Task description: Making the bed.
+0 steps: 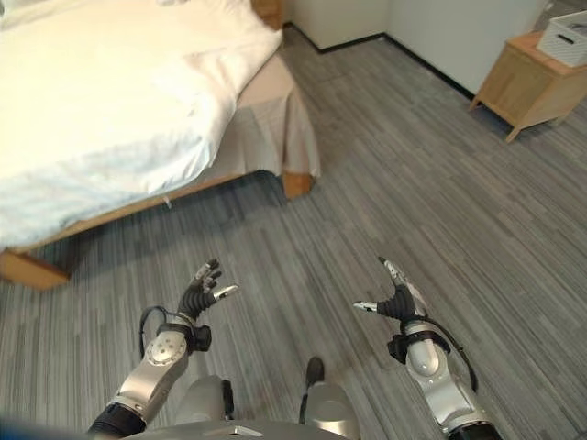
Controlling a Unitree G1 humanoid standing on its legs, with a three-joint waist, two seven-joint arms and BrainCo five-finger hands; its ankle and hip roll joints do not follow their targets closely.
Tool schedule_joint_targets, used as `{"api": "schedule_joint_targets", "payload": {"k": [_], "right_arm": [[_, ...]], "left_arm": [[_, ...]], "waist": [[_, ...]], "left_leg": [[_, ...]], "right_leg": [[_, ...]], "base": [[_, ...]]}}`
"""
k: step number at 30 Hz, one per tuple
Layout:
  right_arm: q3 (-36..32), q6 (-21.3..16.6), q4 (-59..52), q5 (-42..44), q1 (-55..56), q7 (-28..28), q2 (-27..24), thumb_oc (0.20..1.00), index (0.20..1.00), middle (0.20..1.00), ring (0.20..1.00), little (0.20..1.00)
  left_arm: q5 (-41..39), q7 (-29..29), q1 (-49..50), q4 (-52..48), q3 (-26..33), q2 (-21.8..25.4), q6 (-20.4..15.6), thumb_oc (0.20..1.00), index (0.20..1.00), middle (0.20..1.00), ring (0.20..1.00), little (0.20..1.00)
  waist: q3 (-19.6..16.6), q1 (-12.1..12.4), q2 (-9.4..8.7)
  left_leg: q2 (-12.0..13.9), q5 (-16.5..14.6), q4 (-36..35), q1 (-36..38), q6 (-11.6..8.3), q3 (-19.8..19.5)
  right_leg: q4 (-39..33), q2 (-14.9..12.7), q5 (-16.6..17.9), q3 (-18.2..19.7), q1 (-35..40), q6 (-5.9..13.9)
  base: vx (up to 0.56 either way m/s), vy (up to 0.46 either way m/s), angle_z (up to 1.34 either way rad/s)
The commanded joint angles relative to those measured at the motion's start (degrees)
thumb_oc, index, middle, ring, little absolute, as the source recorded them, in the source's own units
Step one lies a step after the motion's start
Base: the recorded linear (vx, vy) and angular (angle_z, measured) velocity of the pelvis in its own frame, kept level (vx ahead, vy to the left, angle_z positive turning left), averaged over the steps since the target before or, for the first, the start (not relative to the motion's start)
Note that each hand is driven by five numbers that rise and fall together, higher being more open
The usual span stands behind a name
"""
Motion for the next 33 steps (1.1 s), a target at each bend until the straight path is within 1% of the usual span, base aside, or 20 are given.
{"api": "schedule_joint_targets", "payload": {"k": [1,2,3,4,6,10,14,15,16,17,19,20,21,23,24,25,26,28,29,33], "right_arm": [[0.88,-1.75,-2.90,1.34,-0.74,0.36,-2.48,1.000,1.000,1.000,1.000,1.000],[1.22,-1.73,-2.23,1.73,-0.81,0.20,-2.35,1.000,1.000,1.000,1.000,1.000],[1.39,-1.66,-1.88,1.78,-0.89,0.22,-2.33,1.000,1.000,1.000,1.000,1.000],[1.39,-1.66,-1.88,1.78,-0.89,0.21,-2.33,1.000,1.000,1.000,1.000,1.000],[1.67,-1.00,-0.43,1.29,-0.29,-0.52,-1.68,1.000,1.000,1.000,1.000,1.000],[2.86,-0.80,-0.39,-0.09,-0.02,0.63,-0.39,1.000,1.000,1.000,1.000,1.000],[4.67,-0.75,0.48,-1.54,-0.44,1.01,1.40,1.000,1.000,1.000,1.000,1.000],[4.75,-0.57,0.22,-1.86,-0.15,1.21,1.86,1.000,1.000,1.000,1.000,1.000],[4.99,-0.77,-0.50,-1.97,-0.30,1.35,2.18,1.000,1.000,1.000,1.000,1.000],[4.99,-0.76,-0.51,-1.97,-0.35,1.35,2.19,1.000,1.000,1.000,1.000,1.000],[5.58,-0.90,-0.90,-2.16,-1.49,1.20,2.55,1.000,1.000,1.000,1.000,1.000],[5.73,-0.76,-1.13,-2.48,-1.62,1.09,3.11,1.000,1.000,1.000,1.000,1.000],[5.72,-0.73,-1.14,-2.52,-1.70,1.08,3.08,1.000,1.000,1.000,1.000,1.000],[5.71,-0.71,-0.97,-2.64,-1.91,0.96,3.37,1.000,1.000,1.000,1.000,1.000],[5.38,-0.58,-1.47,-2.11,-2.04,1.03,3.75,1.000,1.000,1.000,1.000,1.000],[5.40,-0.55,-1.51,-2.09,-1.98,1.06,3.77,1.000,1.000,1.000,1.000,1.000],[5.15,-0.45,-1.56,-1.43,-1.98,0.87,4.18,1.000,1.000,1.000,1.000,1.000],[4.97,-0.04,-1.06,-1.13,-2.26,0.41,4.70,1.000,1.000,1.000,1.000,1.000],[4.70,0.37,-0.71,-1.03,-2.36,0.51,5.16,1.000,1.000,1.000,1.000,1.000],[5.01,0.54,-0.80,-1.64,-2.21,1.02,5.14,1.000,1.000,1.000,1.000,1.000]], "left_arm": [[-1.68,0.89,-0.34,-3.88,0.35,0.56,-3.53,1.000,1.000,1.000,1.000,1.000],[-1.16,1.07,0.03,-3.72,0.46,0.45,-3.34,1.000,1.000,1.000,1.000,1.000],[-1.05,0.97,0.03,-3.62,0.41,0.40,-3.28,1.000,1.000,1.000,1.000,1.000],[-1.04,0.97,0.04,-3.62,0.41,0.40,-3.28,1.000,1.000,1.000,1.000,1.000],[-0.55,0.68,-0.01,-3.25,-0.14,-0.09,-2.91,1.000,1.000,1.000,1.000,1.000],[-0.98,0.46,2.18,-3.35,0.23,-0.49,-2.69,1.000,1.000,1.000,1.000,1.000],[-1.41,-0.06,2.72,-3.05,-0.02,0.52,-2.20,1.000,1.000,1.000,1.000,1.000],[-1.14,-0.31,2.62,-2.86,-0.06,0.92,-1.93,1.000,1.000,1.000,1.000,1.000],[-0.44,-0.16,1.93,-2.75,-0.37,1.70,-1.62,1.000,1.000,1.000,1.000,1.000],[-0.44,-0.17,1.89,-2.75,-0.34,1.70,-1.62,1.000,1.000,1.000,1.000,1.000],[0.00,0.35,0.41,-2.87,-0.54,2.91,-1.50,1.000,1.000,1.000,1.000,1.000],[0.05,0.55,-0.12,-3.00,-0.33,3.35,-1.42,1.000,1.000,1.000,1.000,1.000],[0.04,0.56,-0.22,-3.00,-0.29,3.30,-1.39,1.000,1.000,1.000,1.000,1.000],[-0.23,0.69,-0.83,-2.95,0.14,3.53,-1.41,1.000,1.000,1.000,1.000,1.000],[-0.51,0.38,-0.70,-3.25,0.24,3.90,-1.60,1.000,1.000,1.000,1.000,1.000],[-0.53,0.36,-0.61,-3.31,0.25,3.95,-1.57,1.000,1.000,1.000,1.000,1.000],[-0.72,0.22,-0.30,-3.23,0.44,3.89,-1.72,1.000,1.000,1.000,1.000,1.000],[-0.66,0.39,-0.13,-2.28,0.74,3.49,-1.74,1.000,1.000,1.000,1.000,1.000],[-0.57,0.44,0.09,-1.12,1.93,3.09,-1.76,1.000,1.000,1.000,1.000,1.000],[-0.74,0.88,0.87,-0.65,3.57,2.97,-2.10,1.000,1.000,1.000,1.000,1.000]], "waist": [[2.16,2.62,1.94],[1.60,3.62,2.89],[1.19,4.17,3.48],[1.26,4.22,3.42],[1.03,4.74,4.85],[-1.42,5.30,5.25],[-3.75,6.77,2.12],[-4.04,6.95,1.43],[-3.49,6.15,0.27],[-3.62,6.32,0.45],[-2.39,5.08,0.08],[-1.73,4.85,1.81],[-1.74,4.66,1.47],[-1.36,4.33,1.79],[-1.31,4.04,1.87],[-1.24,3.54,1.90],[-1.16,2.57,1.32],[-1.41,1.50,0.68],[-1.89,0.63,0.61],[-1.88,0.16,1.34]], "left_leg": [[-0.13,-0.04,-20.25,10.19,1.38,5.01],[-0.38,1.31,-33.53,9.48,1.83,8.17],[-0.47,3.14,-39.29,9.66,1.71,9.32],[-0.55,3.27,-39.56,9.90,1.71,9.41],[1.97,9.21,-50.78,8.42,0.41,17.41],[1.80,11.18,-51.78,9.73,1.61,16.95],[0.23,9.39,-51.38,12.53,3.45,18.22],[-0.51,8.27,-51.48,13.70,4.19,18.40],[-2.35,5.69,-51.81,16.37,5.69,18.13],[-2.10,5.90,-51.92,16.18,5.70,18.30],[-2.64,3.28,-52.11,19.05,6.68,17.38],[-0.79,2.41,-52.11,20.80,6.70,17.04],[-1.21,2.29,-52.11,20.57,6.76,16.87],[-0.73,1.74,-52.11,21.33,6.37,16.42],[-0.26,0.85,-52.11,22.30,5.39,15.85],[-0.20,0.78,-52.11,22.41,5.29,15.32],[-0.53,-0.11,-52.11,23.44,4.52,13.81],[-0.49,-1.19,-52.11,24.46,3.79,12.43],[0.37,-2.52,-52.11,26.21,2.53,10.81],[1.88,-3.78,-52.11,28.76,1.18,9.25]], "right_leg": [[-4.56,-0.76,-1.35,-0.66,2.35,7.34],[-4.56,0.07,-3.36,-0.15,4.53,8.05],[-4.56,0.69,-4.25,0.09,5.70,8.26],[-4.56,0.63,-4.27,0.14,5.78,8.28],[-4.56,1.75,-7.51,-1.34,11.04,8.86],[-4.56,1.30,-9.41,0.69,16.02,9.59],[-0.33,-2.04,-9.75,0.69,17.77,11.43],[3.91,-2.84,-8.72,0.30,16.53,12.50],[15.27,-5.01,-2.55,0.15,12.01,15.36],[15.25,-4.79,-2.32,0.36,11.66,15.30],[26.17,-6.00,3.78,1.26,5.29,17.28],[29.34,-7.02,4.87,-0.33,0.75,16.37],[30.92,-7.58,4.01,-0.29,-0.09,16.38],[29.59,-9.53,2.95,-2.32,-1.90,15.45],[23.04,-10.62,-0.01,-4.10,-3.80,14.01],[22.72,-10.59,-0.15,-4.75,-3.15,13.98],[13.89,-9.05,-2.03,-3.09,-4.10,13.71],[3.78,-7.64,-0.03,-0.21,-3.91,14.15],[-3.49,-8.83,4.43,1.77,-6.63,15.72],[-4.06,-10.04,6.50,1.34,-10.90,16.52]], "base": [[0.29,0.045,-0.80],[0.42,0.055,-0.82],[0.43,0.056,-0.46],[0.35,0.023,-0.07],[0.64,0.043,0.23],[0.54,0.066,0.08],[0.42,0.040,-0.33],[0.40,0.120,-0.08],[0.26,0.096,0.13],[0.26,0.114,0.37],[0.25,0.044,0.31],[0.22,0.013,0.14],[0.19,-0.030,0.16],[0.18,-0.093,0.54],[0.20,-0.111,0.78],[0.39,-0.223,0.67],[0.33,-0.189,0.76],[0.50,-0.303,0.90],[0.44,-0.284,0.94],[0.30,-0.223,0.40]]}}
